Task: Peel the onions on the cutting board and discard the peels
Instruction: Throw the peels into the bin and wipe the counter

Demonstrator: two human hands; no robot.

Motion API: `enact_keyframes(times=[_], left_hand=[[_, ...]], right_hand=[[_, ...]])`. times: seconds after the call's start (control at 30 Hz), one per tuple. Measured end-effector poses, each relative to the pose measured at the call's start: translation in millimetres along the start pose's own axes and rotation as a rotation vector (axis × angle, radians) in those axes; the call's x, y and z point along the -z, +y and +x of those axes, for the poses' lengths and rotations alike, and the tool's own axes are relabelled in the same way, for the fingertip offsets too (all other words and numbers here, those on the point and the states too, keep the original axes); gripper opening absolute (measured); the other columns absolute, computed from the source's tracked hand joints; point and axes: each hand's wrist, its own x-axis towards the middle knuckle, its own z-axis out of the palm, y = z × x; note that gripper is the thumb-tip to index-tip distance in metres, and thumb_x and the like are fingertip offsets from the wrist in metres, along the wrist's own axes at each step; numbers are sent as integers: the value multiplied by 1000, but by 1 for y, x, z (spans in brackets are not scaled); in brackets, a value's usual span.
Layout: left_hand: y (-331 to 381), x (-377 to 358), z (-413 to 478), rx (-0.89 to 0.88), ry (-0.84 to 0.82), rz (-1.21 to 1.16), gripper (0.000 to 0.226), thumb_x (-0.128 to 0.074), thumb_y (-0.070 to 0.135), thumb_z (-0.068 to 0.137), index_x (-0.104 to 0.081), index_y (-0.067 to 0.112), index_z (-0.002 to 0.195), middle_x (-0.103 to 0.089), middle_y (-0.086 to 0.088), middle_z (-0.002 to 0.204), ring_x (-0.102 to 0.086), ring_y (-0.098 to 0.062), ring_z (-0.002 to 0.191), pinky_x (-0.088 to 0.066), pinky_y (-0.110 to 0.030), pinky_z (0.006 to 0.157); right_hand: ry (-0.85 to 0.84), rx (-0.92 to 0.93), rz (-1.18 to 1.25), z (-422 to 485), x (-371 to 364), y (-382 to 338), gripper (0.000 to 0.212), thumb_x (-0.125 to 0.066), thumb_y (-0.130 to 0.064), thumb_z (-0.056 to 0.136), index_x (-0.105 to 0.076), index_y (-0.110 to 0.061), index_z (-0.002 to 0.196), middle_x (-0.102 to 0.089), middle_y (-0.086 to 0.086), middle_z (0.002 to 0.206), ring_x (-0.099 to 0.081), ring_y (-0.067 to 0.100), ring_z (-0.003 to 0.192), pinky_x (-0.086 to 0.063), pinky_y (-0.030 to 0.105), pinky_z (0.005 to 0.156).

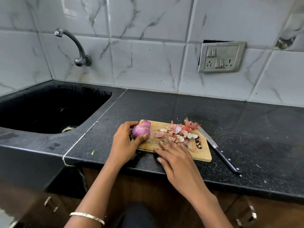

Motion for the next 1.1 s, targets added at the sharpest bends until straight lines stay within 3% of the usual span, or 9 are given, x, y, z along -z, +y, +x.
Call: enact_keyframes(times=[0.1,0.27,0.4,0.5,0.57,0.7,0.87,0.97,1.1], left_hand=[[-2,4,-1,35,6,9,59,-87,36,78,-59,21,127,-62,3,127,-65,-10,109,-54,-28,94],[1,3,-1,31,-2,27,68,-91,35,72,-59,19,130,-65,3,125,-65,-11,108,-54,-28,96],[12,1,-6,-59,84,184,74,-89,42,73,-57,16,134,-59,0,136,-56,-16,124,-41,-27,103],[37,-3,-19,-242,222,251,59,-87,35,77,-62,15,126,-56,-1,128,-57,-21,116,-48,-35,98],[56,-10,-26,-279,157,264,56,-85,40,78,-62,17,124,-54,2,121,-59,-18,104,-54,-37,89],[85,-28,-28,-138,-137,434,94,-79,68,70,-48,17,143,-49,0,137,-56,-20,120,-48,-36,99],[111,-44,-22,71,-431,700,135,-75,81,59,-24,-1,153,-24,-19,161,-29,-33,148,-34,-40,115],[112,-52,-15,79,-449,767,124,-74,81,60,-38,-4,143,-33,-20,153,-29,-33,146,-38,-40,110],[110,-56,-5,114,-462,730,107,-75,79,63,-51,-1,130,-46,-18,142,-44,-32,134,-43,-38,103]], right_hand=[[128,-44,25,-5,1,10,27,-71,-15,91,-77,-28,114,-71,-8,122,-60,20,115,-48,37,99],[224,-137,107,-6,16,24,37,-69,10,84,-80,-20,102,-74,-9,98,-60,9,98,-48,21,91],[353,-231,172,11,39,40,33,-67,5,88,-80,-22,102,-76,-8,98,-66,4,92,-47,14,87],[255,-298,215,30,52,54,31,-65,-3,92,-80,-26,105,-74,-10,113,-68,2,94,-48,12,87],[171,-348,256,37,58,63,28,-66,-8,93,-79,-28,108,-74,-11,116,-66,4,107,-46,17,98],[342,-467,314,55,73,84,19,-65,-20,96,-76,-22,111,-76,-8,101,-67,2,84,-46,9,72],[-100,-553,266,89,69,99,73,-57,-59,95,-43,-14,151,-47,7,153,-47,26,138,-41,40,109],[-217,-486,201,100,57,94,77,-44,-63,98,-34,-13,156,-42,12,157,-43,29,141,-38,43,113],[-233,-431,205,99,43,89,64,-40,-56,103,-47,-12,149,-58,11,142,-53,28,132,-43,36,103]])
